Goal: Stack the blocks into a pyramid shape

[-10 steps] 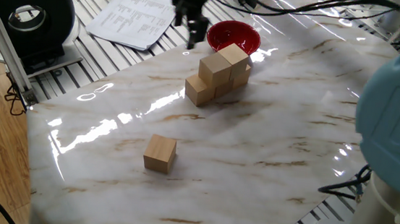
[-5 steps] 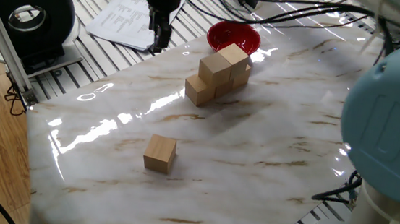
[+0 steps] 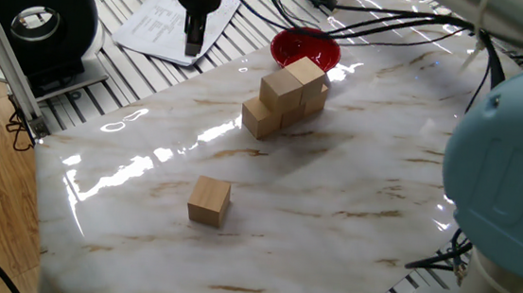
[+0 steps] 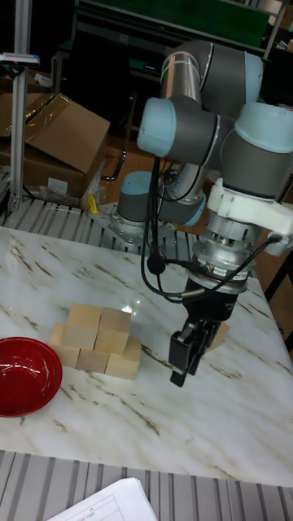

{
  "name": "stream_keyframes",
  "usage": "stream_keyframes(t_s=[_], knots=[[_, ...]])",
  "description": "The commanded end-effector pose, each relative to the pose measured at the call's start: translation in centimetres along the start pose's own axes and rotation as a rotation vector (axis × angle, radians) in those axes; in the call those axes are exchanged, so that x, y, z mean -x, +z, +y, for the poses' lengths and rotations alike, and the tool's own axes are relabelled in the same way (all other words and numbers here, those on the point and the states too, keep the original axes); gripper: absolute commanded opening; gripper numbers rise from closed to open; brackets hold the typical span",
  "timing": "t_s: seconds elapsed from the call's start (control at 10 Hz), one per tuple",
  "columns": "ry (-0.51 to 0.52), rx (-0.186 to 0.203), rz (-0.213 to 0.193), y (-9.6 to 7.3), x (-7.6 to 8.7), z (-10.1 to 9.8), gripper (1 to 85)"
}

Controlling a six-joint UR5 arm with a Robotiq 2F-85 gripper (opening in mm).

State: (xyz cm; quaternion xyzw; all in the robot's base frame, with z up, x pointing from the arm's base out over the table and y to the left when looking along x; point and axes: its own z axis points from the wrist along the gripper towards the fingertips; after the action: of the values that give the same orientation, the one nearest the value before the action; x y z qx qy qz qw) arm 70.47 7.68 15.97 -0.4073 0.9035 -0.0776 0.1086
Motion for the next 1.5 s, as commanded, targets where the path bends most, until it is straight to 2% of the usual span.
stream_keyframes(t_s=[0.0, 0.1, 0.2, 0.3, 0.4, 0.5, 0.6, 0.7, 0.8, 1.0, 1.3, 1.4], knots=[[0.203, -0.062, 0.129, -1.8, -2.4, -1.3, 19.0], [0.332, 0.012, 0.128, -2.2, -2.4, 0.9, 13.7], [0.384, 0.035, 0.143, -2.0, -3.4, 1.1, 13.0], [0.384, 0.054, 0.150, -1.7, -4.6, 1.1, 11.7], [0.433, 0.106, 0.111, -1.4, -4.7, 2.0, 10.7], [0.573, 0.178, 0.075, -1.4, -3.8, 3.5, 10.7], [0.730, 0.185, 0.094, -1.4, -3.8, 3.7, 1.0], [0.747, 0.132, 0.139, -1.4, -5.4, 2.6, 1.0], [0.770, 0.092, 0.154, -1.5, -6.0, 1.7, 1.0], [0.942, 0.139, 0.128, -1.4, -3.5, 2.7, 1.0], [0.905, 0.097, 0.151, -1.3, -4.6, 1.9, 1.0], [0.907, 0.094, 0.150, -1.3, -4.6, 1.9, 1.0]])
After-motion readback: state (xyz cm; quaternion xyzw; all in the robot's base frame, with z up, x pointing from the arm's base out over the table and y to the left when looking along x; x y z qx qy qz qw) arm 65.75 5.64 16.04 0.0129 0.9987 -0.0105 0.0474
